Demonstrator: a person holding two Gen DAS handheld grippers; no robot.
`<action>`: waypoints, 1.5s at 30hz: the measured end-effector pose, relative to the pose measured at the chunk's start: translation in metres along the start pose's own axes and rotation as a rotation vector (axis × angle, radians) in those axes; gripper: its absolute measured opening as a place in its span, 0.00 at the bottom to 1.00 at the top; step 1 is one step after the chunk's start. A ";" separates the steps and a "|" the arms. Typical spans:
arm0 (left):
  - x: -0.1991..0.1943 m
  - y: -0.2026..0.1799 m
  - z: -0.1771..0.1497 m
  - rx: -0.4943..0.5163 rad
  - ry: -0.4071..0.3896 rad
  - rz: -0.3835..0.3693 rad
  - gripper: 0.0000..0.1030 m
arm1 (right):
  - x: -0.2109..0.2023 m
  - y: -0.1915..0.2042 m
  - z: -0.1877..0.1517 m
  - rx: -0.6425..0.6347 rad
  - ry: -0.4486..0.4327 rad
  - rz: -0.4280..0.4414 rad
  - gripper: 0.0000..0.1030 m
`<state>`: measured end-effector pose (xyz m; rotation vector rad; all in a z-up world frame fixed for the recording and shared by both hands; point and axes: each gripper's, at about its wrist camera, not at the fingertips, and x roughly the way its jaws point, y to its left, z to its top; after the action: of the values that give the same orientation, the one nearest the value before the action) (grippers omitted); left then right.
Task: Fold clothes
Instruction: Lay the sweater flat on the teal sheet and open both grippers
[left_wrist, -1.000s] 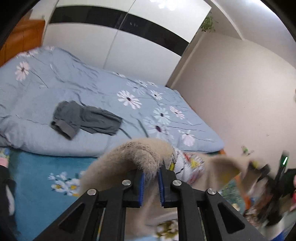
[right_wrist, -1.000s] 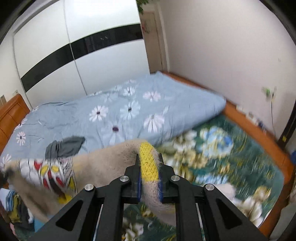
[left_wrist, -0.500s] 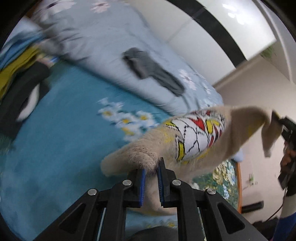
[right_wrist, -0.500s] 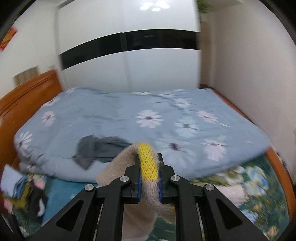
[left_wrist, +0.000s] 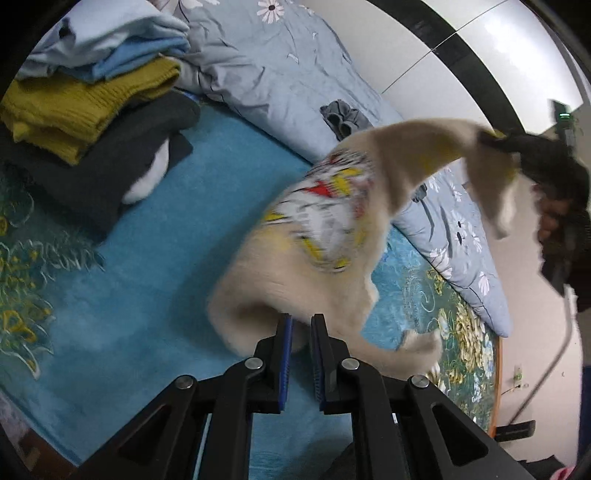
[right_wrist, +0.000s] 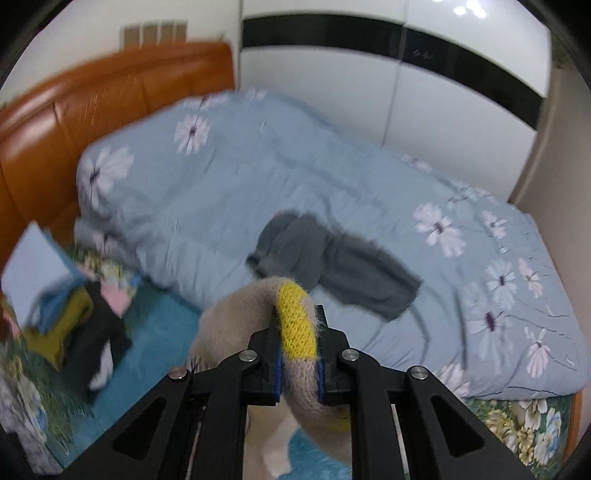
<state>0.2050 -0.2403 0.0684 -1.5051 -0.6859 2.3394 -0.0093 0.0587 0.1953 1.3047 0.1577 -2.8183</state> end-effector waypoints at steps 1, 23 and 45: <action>-0.002 0.002 0.002 0.002 0.002 -0.002 0.13 | 0.009 0.006 -0.003 -0.012 0.014 0.002 0.14; 0.032 0.023 0.040 -0.060 0.042 0.092 0.55 | 0.084 -0.095 -0.256 0.473 0.494 0.375 0.75; 0.062 0.034 0.020 -0.089 0.097 0.194 0.57 | 0.123 -0.049 -0.246 0.725 0.566 0.457 0.75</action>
<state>0.1612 -0.2447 0.0092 -1.7843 -0.6546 2.3821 0.0941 0.1350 -0.0521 1.9075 -1.0868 -2.0977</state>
